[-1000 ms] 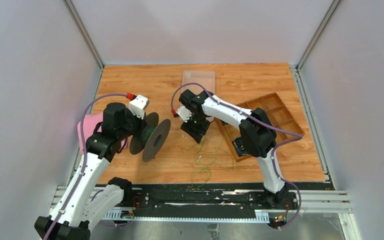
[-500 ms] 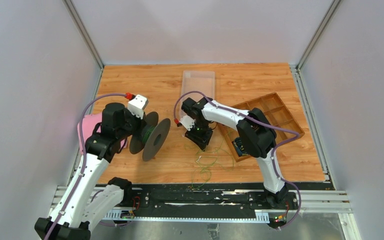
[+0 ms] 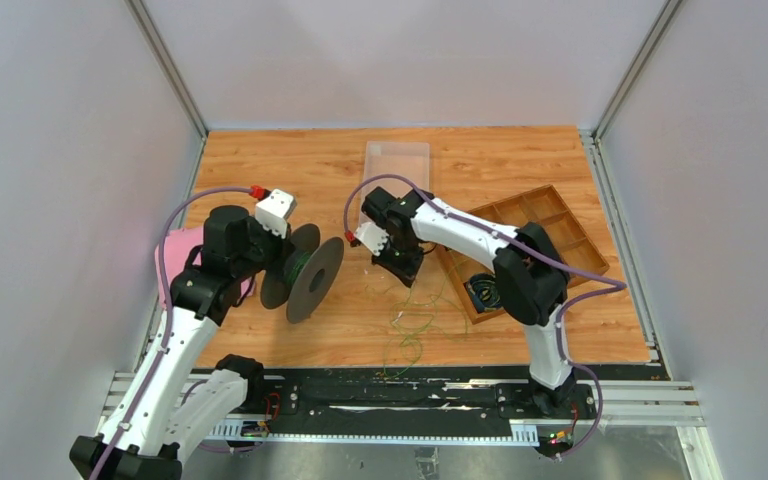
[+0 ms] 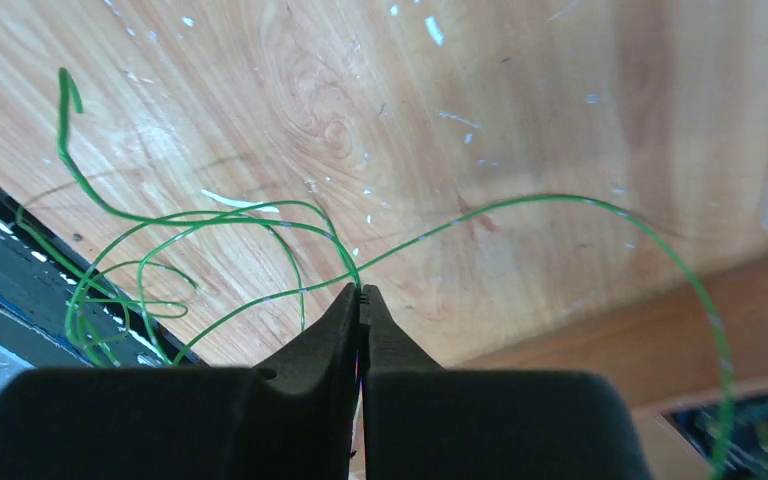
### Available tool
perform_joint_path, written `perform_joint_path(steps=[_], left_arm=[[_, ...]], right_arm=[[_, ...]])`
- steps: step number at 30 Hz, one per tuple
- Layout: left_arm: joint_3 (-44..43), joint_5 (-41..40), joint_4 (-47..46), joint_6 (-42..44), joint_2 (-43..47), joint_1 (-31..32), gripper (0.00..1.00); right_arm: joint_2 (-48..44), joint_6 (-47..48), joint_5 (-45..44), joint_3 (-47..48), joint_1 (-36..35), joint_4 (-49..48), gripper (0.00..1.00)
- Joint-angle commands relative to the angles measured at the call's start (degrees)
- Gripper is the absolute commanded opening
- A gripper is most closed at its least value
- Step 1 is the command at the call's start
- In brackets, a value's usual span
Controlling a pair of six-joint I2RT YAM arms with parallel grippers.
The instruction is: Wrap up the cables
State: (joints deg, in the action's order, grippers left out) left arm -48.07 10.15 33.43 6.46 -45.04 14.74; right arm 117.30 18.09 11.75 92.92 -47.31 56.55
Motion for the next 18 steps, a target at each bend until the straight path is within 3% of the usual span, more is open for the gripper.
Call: perform_joint_path(steps=[1, 10, 18], left_arm=[[0.5, 3.0, -4.4, -1.5, 0.2, -0.3, 0.0], [0.0, 2.3, -6.1, -4.1, -3.6, 2.2, 0.0], [1.5, -0.3, -7.5, -1.2, -5.2, 6.5, 0.0]], right_arm=[[-5.9, 3.1, -2.6, 4.4, -0.6, 1.6, 0.01], [-8.8, 8.7, -14.5, 13.0, -0.7, -1.0, 0.01], [-8.9, 21.7, -19.0, 18.6, -1.5, -8.0, 0.01]])
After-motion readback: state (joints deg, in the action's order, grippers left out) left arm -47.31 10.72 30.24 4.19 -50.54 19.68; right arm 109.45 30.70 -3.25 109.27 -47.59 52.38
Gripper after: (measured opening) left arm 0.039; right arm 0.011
